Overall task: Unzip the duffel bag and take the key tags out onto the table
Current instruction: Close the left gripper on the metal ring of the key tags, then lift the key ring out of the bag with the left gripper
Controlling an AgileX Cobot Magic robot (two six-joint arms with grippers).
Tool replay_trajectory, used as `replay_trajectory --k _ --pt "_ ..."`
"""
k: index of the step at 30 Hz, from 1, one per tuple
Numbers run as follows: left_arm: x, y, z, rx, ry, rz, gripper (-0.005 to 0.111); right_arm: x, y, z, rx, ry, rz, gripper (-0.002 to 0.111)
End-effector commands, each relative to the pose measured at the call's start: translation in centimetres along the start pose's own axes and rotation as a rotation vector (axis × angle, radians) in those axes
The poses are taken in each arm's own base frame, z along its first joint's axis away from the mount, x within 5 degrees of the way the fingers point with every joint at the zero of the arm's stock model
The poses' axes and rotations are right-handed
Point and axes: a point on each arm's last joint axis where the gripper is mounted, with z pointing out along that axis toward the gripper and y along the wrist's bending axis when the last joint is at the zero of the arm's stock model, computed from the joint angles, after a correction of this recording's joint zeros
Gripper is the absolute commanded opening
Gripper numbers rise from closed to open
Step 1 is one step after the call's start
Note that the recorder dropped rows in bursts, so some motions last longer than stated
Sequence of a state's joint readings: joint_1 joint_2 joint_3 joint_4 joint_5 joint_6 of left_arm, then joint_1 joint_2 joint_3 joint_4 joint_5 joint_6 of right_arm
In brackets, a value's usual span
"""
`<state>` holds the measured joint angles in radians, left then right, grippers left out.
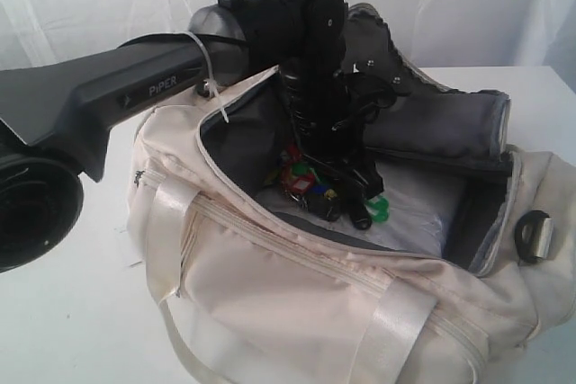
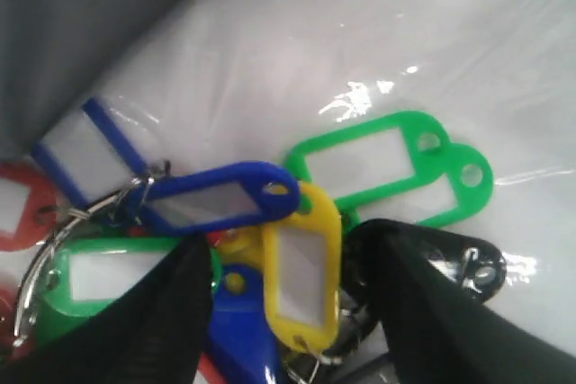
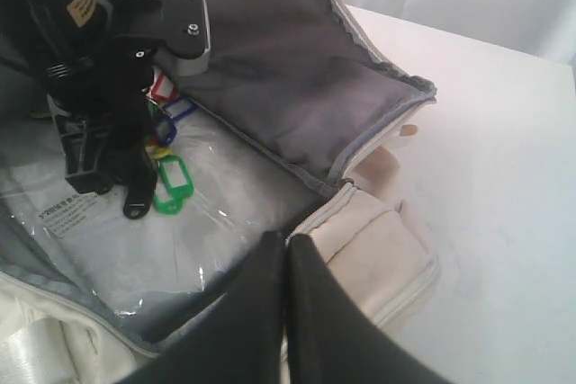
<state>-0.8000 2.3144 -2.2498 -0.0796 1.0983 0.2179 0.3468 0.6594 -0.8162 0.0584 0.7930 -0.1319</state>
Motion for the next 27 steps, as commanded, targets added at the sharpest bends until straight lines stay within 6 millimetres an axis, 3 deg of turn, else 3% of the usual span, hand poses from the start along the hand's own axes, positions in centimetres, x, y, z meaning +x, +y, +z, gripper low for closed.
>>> replay_trajectory --k 1,4,6,11,16,21,27 --pt "0.6 -0.1 1.6 0.018 0.073 -0.037 0.059 0.1 -0.1 -0.1 0.012 -0.005 0.001 0.000" --pt "0.8 -0.2 1.5 0.026 0.096 -0.050 0.058 0.1 -0.1 -0.1 0.012 -0.005 0.001 0.000" --pt "0.9 -0.2 1.5 0.031 0.111 -0.050 0.051 0.1 -0.1 -0.1 0.012 -0.005 0.001 0.000" --pt "0.9 -0.2 1.5 0.031 0.113 -0.064 0.021 0.1 -0.1 -0.1 0.012 -0.005 0.001 0.000" --pt "0.8 -0.2 1.1 0.028 0.101 -0.056 0.000 0.1 -0.1 -0.1 0.012 -0.005 0.001 0.000" --pt "0.6 -0.4 -1.8 -0.013 0.046 -0.040 0.000 0.1 -0.1 -0.1 0.012 -0.005 0.001 0.000" --pt "0.3 -1.0 -7.0 -0.060 -0.077 -0.006 0.000 0.1 -0.1 -0.1 0.012 -0.005 0.001 0.000"
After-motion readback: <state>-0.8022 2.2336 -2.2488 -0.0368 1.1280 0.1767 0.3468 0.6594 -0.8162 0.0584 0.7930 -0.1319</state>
